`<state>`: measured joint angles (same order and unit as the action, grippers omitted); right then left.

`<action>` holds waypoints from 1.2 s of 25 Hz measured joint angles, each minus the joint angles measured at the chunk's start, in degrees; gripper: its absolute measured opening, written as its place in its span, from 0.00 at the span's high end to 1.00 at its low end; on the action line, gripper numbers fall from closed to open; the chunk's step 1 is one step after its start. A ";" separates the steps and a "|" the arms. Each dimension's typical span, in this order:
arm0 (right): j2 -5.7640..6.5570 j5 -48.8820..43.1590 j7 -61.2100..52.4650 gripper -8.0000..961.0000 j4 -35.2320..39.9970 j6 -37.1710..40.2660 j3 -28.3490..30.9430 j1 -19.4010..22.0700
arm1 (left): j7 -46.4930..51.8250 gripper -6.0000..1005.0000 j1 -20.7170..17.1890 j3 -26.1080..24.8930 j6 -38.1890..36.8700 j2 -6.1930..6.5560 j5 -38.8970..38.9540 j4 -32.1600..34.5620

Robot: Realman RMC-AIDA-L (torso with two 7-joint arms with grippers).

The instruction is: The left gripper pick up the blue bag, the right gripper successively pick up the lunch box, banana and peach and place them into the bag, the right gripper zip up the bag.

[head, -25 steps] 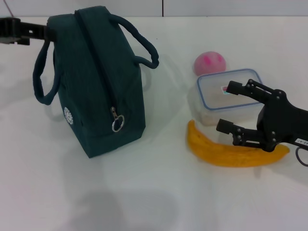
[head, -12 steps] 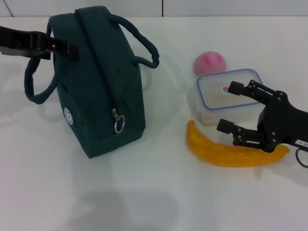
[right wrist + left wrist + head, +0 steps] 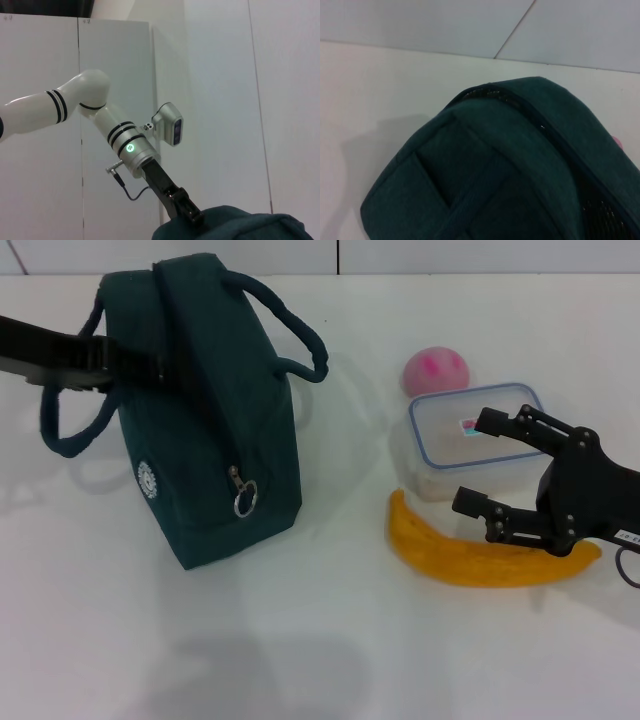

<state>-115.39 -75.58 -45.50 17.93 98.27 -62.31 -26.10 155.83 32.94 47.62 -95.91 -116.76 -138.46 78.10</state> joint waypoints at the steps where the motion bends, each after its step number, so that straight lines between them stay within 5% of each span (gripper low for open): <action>1: 0.00 0.00 0.01 0.09 0.00 -0.04 0.00 0.00 | -0.53 0.14 -0.04 0.06 0.71 -0.31 0.07 -0.46; 8: 0.00 -0.01 0.57 0.09 -0.09 -0.29 0.00 0.00 | -2.80 0.31 0.06 0.31 1.87 -1.05 -0.96 -2.12; 19: -0.06 0.29 0.21 0.09 -0.09 0.07 0.00 0.53 | -1.84 0.75 0.12 0.37 -0.35 -2.01 -0.76 -1.34; 30: 0.13 2.37 0.16 0.09 0.16 1.04 1.64 2.17 | -1.56 0.93 -0.60 6.77 -3.86 -2.52 4.28 -0.13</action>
<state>-115.26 -73.20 -45.34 18.09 99.31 -60.67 -23.93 154.27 32.34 54.39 -99.77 -119.29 -134.18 77.96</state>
